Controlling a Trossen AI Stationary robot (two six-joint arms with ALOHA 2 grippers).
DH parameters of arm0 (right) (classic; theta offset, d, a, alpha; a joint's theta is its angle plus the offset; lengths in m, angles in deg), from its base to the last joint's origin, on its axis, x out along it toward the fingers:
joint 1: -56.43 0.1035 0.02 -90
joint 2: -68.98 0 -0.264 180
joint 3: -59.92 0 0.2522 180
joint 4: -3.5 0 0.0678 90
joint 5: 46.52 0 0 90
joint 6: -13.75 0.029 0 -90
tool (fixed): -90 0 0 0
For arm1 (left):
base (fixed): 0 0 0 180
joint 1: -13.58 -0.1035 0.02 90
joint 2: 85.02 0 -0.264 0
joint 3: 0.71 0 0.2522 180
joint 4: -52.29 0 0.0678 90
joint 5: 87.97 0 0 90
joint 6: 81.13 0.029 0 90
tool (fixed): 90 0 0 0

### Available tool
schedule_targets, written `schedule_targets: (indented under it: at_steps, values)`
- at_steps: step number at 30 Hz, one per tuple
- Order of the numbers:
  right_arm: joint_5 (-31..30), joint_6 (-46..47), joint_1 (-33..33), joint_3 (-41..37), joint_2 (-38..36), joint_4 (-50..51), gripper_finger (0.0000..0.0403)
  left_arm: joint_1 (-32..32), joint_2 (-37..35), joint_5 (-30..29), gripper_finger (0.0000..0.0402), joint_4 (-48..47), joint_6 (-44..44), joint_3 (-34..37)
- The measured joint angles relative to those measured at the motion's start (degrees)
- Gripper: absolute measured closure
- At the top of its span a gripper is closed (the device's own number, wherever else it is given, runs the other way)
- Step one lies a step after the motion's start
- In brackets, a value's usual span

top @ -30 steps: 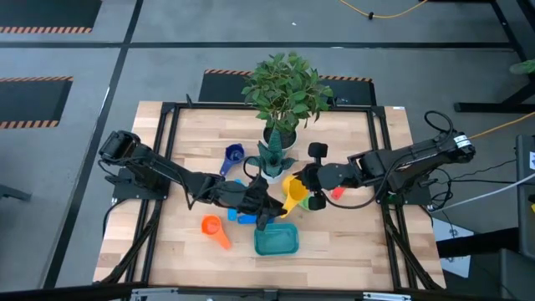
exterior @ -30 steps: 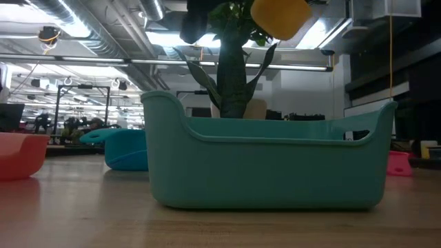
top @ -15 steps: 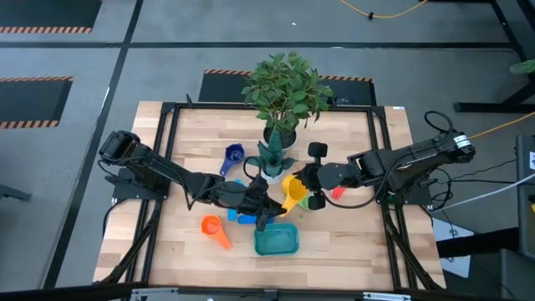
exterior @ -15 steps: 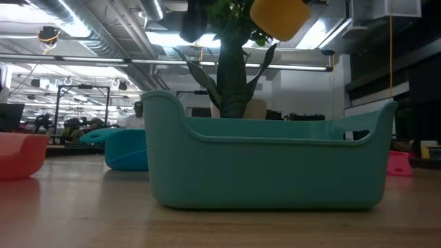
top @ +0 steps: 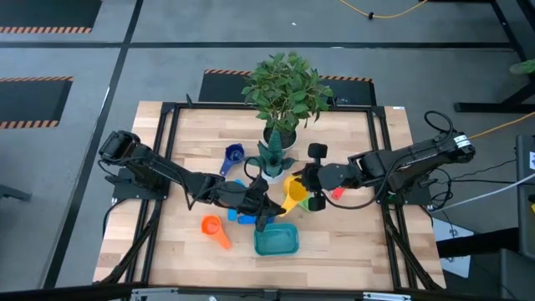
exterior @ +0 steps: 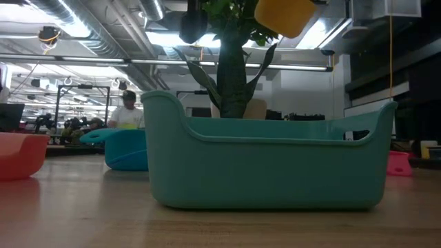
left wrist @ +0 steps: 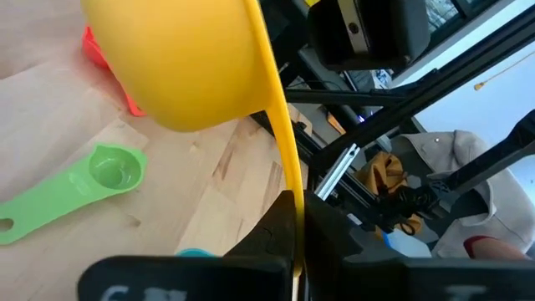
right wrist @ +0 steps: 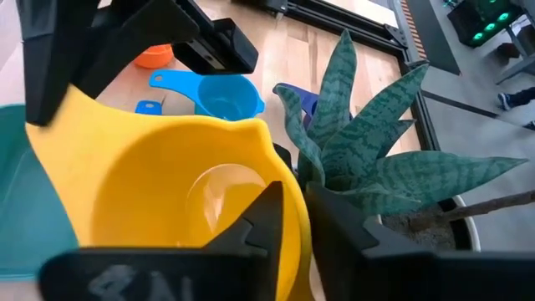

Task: Nest measuring cups in basket
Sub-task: Stack the yellow measuring cup on top of the light blue measuring cup

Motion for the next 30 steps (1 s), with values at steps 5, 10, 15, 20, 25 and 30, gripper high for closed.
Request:
schedule_targets:
  at_steps: [5,10,15,20,25,30]
  values:
    - [1.3,0.1,0.0,0.0,0.0,0.1,0.0294,0.0,0.0,0.0,0.0398,-0.2,0.0,0.0]
    - [4.6,-0.2,0.0,0.0,0.0,0.2,0.0258,0.0,0.0,0.1,0.0398,-0.2,0.0,0.0]
    - [4.9,-0.1,0.0,0.0,-0.6,0.3,0.0249,0.0,0.0,0.0,0.0399,-0.2,0.0,0.0]
    - [6.7,-0.4,0.4,0.0,-3.7,0.7,0.025,0.0,0.0,-0.1,0.0399,-0.2,0.0,0.0]
    - [9.9,0.3,0.5,0.0,-8.7,4.4,0.025,0.0,0.0,-1.0,0.0399,-0.2,0.0,0.0]
    - [9.4,3.5,0.5,0.0,-13.4,9.4,0.025,0.0,-1.0,-2.2,0.0399,-0.1,1.5,0.1]
